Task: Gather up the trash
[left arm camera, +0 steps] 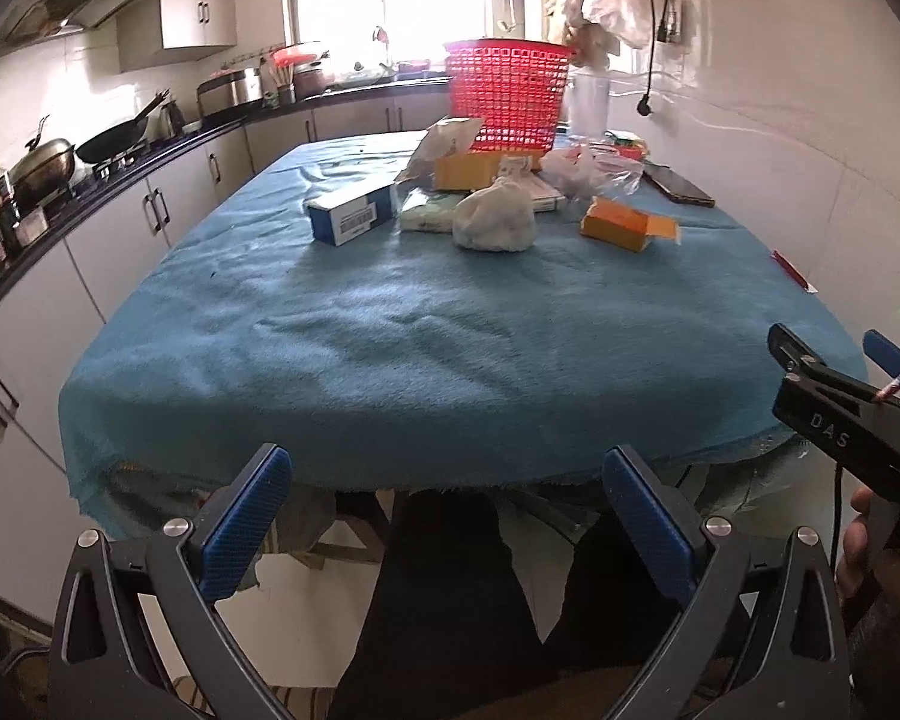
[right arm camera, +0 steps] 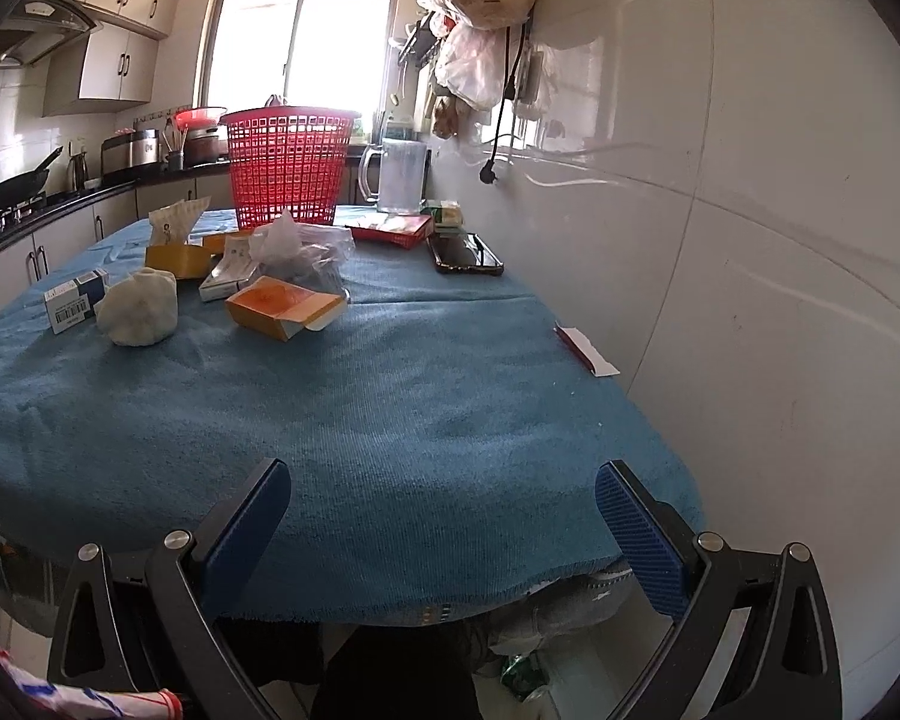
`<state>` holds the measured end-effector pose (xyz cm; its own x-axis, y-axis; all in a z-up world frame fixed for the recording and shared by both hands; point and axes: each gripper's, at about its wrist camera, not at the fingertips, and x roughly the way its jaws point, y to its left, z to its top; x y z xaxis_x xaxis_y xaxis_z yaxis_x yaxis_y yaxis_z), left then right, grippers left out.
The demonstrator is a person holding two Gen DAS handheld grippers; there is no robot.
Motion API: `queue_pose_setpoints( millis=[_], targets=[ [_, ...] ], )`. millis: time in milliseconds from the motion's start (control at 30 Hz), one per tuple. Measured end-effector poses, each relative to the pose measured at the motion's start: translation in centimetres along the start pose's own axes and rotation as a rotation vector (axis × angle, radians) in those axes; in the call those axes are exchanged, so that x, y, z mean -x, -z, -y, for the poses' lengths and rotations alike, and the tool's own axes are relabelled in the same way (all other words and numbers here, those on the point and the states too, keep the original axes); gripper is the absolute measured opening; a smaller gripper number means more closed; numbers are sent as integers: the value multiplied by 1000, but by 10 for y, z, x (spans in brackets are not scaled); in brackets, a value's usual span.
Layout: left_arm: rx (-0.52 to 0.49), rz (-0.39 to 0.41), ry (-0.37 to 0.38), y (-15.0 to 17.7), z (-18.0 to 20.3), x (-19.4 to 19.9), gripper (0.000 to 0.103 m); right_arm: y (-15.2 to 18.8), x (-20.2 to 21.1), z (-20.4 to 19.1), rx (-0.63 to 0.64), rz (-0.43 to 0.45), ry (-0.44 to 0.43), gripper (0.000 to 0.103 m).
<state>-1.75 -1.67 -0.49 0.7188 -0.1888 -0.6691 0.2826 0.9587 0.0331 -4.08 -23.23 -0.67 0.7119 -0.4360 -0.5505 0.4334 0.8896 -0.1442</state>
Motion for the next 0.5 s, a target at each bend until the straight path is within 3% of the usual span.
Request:
queue_pose_setpoints(
  millis=[500],
  targets=[
    [29,12,19,-2,-7,2,103,-3,-1,0,-11,-13,-17,103]
  ],
)
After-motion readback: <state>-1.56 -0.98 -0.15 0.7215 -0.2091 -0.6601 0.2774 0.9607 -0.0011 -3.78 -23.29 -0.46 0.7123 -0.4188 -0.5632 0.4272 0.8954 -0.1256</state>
